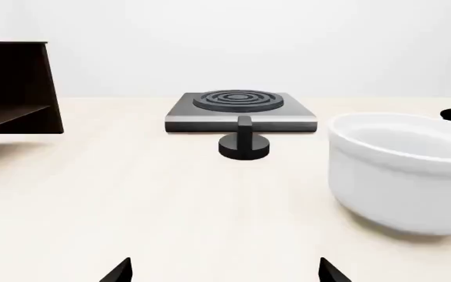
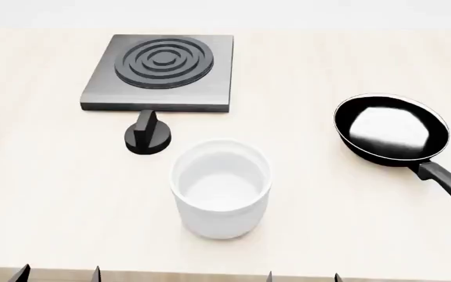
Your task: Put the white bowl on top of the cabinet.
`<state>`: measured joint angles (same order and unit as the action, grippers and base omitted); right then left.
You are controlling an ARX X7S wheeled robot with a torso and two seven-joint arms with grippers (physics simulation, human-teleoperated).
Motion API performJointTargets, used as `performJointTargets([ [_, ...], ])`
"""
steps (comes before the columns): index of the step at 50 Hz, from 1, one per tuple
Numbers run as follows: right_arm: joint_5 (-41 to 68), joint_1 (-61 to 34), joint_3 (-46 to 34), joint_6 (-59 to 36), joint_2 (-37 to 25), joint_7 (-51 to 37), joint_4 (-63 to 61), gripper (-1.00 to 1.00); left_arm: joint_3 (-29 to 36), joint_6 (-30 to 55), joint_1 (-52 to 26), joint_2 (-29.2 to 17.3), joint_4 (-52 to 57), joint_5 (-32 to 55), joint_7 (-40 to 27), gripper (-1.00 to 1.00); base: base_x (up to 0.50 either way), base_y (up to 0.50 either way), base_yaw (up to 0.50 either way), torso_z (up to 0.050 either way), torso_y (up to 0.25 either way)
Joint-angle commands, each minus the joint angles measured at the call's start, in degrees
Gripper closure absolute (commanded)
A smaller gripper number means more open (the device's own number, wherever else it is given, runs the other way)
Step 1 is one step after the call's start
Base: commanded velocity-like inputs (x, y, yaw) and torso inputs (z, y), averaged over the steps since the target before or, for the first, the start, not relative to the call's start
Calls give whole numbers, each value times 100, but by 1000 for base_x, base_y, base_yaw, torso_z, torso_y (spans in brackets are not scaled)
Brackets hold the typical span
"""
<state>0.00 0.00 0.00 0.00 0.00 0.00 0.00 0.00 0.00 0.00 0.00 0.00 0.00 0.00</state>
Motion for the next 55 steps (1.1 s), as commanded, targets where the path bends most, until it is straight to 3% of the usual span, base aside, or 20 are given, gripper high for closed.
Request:
performJointTargets([
  [1,27,26,-134,41,-94,-135,-8,-100,116,-1,10,-92,7,13,-159,-100,0,0,0,0,0],
  [33,352,-41,-510,-90,-446,-599,2,-100,481,4,-12,-416,-9,400,-688,-100,0,0,0,0,0],
  [39,387,-38,-553,-84,-482,-648,-6,-100,37,-311,138,-326,105,923,-938,-100,0,0,0,0,0],
  [47,444,-19,-617,-44,-543,-689,-30,-100,-676,-830,432,-166,189,1537,-1627,-100,0,0,0,0,0],
  [55,594,-4,-623,-69,-580,-735,-82,-100,-1416,-1318,1033,-44,282,1975,-3460,-100,0,0,0,0,0],
])
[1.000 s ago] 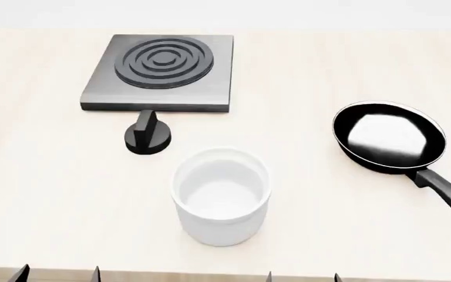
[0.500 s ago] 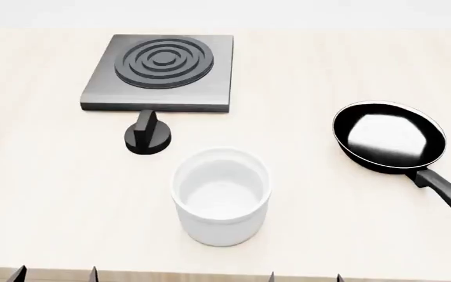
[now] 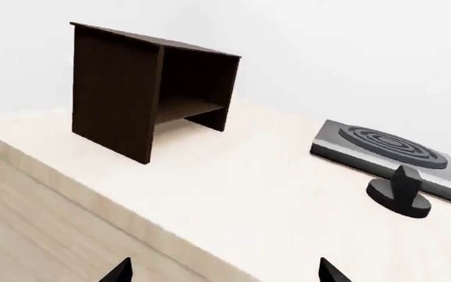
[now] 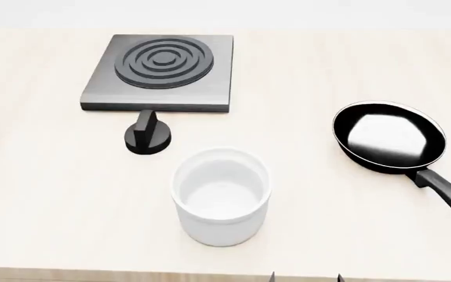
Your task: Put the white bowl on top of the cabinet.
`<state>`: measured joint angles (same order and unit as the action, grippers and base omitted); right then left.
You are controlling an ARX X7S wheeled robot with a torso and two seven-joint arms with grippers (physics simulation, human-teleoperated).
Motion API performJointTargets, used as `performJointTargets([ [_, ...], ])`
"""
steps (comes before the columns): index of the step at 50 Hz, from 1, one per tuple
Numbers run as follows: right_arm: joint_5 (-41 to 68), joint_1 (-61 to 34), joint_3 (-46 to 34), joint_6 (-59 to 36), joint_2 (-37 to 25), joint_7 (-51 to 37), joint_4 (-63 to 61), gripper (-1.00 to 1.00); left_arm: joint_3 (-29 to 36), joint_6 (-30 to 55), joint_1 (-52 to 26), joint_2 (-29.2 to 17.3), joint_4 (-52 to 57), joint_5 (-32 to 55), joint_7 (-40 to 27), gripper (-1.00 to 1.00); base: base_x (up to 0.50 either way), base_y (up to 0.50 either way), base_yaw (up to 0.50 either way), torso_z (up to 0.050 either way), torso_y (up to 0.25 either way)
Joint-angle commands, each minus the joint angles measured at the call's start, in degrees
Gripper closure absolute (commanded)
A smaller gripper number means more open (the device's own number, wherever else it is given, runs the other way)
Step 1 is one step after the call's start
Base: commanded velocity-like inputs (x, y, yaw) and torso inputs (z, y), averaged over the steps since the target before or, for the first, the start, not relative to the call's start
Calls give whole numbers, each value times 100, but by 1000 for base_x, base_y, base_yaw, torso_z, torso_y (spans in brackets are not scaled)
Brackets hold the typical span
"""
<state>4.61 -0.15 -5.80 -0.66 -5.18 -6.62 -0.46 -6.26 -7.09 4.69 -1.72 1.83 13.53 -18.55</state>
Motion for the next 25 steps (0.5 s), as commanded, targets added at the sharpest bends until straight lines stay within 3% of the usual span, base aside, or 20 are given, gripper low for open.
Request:
performJointTargets([
  [1,145,12,-49,-2,-67,-76,-34,-100,-820,-794,654,123,94,649,-1757,-100,0,0,0,0,0],
  [10,242,0,-85,6,-111,-118,-4,-100,-1226,-1355,972,70,-152,753,-3110,-100,0,0,0,0,0],
  [14,231,-21,-98,22,-119,-186,35,-100,-1566,-1022,1126,116,-72,85,-4901,-100,0,0,0,0,0],
  [16,252,-35,-93,30,-119,-213,52,-100,-1642,-1130,1226,85,27,665,-4879,-100,0,0,0,0,0],
  [18,257,-42,-105,31,-128,-227,58,-100,-1586,-1115,1295,37,65,614,-4997,-100,0,0,0,0,0],
  [20,211,-41,-142,37,-146,-253,51,-100,-1534,-483,1210,-20,92,848,-5251,-100,0,0,0,0,0],
  [25,205,-39,-180,40,-182,-285,32,-100,-1435,-551,1183,-50,42,882,-5320,-100,0,24,0,0,0],
])
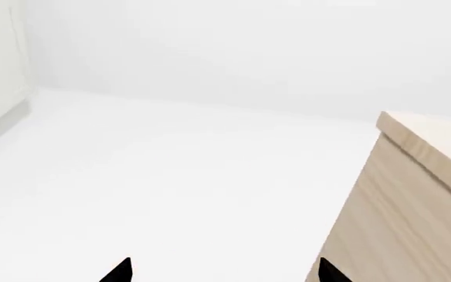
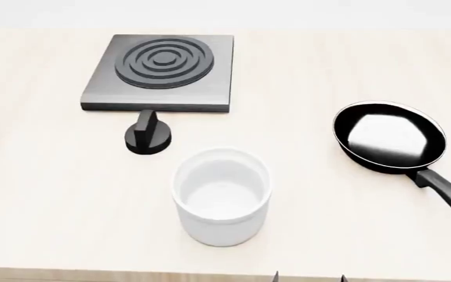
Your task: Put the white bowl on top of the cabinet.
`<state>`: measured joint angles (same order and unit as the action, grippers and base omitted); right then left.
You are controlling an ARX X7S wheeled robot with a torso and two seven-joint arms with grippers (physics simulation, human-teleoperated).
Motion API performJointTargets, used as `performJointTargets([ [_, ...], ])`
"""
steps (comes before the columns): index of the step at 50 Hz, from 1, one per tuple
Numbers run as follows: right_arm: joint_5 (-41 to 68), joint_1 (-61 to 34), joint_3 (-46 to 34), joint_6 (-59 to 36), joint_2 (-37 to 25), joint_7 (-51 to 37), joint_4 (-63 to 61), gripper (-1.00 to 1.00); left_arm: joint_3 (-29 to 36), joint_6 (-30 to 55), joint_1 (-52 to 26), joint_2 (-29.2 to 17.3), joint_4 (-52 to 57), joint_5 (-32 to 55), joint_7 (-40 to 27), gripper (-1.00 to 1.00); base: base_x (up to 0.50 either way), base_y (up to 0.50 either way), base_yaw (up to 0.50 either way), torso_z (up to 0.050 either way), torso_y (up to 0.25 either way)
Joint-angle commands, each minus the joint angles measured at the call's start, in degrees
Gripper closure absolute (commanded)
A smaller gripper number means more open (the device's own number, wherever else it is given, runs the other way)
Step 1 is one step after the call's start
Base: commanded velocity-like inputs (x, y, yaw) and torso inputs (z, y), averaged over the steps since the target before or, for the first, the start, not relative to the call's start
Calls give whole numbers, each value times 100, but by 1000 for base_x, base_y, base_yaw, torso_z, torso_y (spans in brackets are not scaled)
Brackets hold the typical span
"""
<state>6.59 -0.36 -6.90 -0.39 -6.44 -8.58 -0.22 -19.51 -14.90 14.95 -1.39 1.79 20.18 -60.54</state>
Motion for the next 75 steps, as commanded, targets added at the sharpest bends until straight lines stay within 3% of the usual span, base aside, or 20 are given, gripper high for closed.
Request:
performJointTargets([
  [1,-1,-14,-85,23,-63,-90,4,-100,-117,61,180,-61,29,133,-1149,-100,0,203,0,0,0],
  [19,-149,-33,-271,-109,-160,-248,-15,-100,88,-222,171,-195,-246,485,-1060,-100,0,494,0,0,0],
  [29,-129,-30,-312,-35,-199,-290,-7,-100,158,-277,175,-251,-301,551,-1088,-100,0,69,0,0,0],
  [75,-34,-49,-500,-63,-339,-469,-48,-100,381,-409,215,-425,-374,743,-1217,-100,0,500,0,0,0],
])
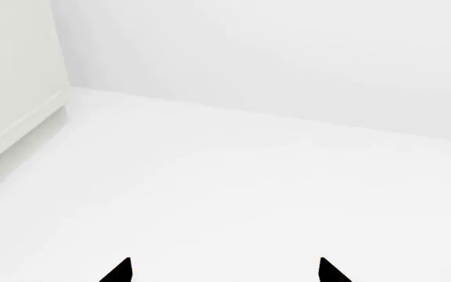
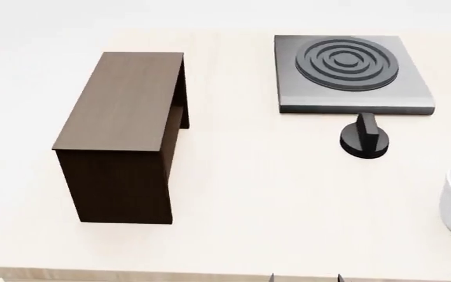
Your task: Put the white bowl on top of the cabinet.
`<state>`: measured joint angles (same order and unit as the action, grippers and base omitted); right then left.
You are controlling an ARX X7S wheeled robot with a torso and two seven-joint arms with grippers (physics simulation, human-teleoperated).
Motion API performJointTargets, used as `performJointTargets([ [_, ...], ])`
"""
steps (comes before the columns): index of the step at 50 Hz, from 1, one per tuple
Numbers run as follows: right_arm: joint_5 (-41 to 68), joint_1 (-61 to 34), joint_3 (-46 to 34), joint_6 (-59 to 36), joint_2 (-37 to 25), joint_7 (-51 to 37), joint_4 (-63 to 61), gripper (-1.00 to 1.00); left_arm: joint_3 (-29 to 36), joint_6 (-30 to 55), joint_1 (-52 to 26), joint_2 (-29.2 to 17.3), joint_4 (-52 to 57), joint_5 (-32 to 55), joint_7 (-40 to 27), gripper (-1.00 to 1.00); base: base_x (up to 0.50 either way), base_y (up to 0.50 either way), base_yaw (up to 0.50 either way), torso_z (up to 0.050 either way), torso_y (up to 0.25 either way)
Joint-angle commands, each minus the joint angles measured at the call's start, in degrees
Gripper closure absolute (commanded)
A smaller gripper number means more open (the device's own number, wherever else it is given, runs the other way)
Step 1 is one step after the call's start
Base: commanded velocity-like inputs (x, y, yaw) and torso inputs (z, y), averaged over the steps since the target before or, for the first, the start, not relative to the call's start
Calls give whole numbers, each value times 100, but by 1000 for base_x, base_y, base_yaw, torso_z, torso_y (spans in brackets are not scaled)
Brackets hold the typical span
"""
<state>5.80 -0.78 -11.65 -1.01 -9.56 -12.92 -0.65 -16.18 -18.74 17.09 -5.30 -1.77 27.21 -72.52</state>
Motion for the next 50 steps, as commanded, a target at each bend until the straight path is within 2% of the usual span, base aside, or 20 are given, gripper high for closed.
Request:
performJointTargets([
  [1,99,-8,2,4,-17,-35,-2,-100,50,-29,2,-36,-23,44,-19,-100,0,125,0,0,0],
  [22,408,-27,29,142,-46,34,65,-100,119,-82,-9,-82,-92,98,-44,-100,8,0,0,0,0],
  [38,433,-52,-29,97,-82,-25,98,-100,159,-116,10,-114,-95,143,-61,-100,483,-27,0,0,0],
  [50,298,25,-41,-29,-87,-310,-191,-100,180,-151,13,-130,-127,167,-74,-100,0,0,0,0,0],
])
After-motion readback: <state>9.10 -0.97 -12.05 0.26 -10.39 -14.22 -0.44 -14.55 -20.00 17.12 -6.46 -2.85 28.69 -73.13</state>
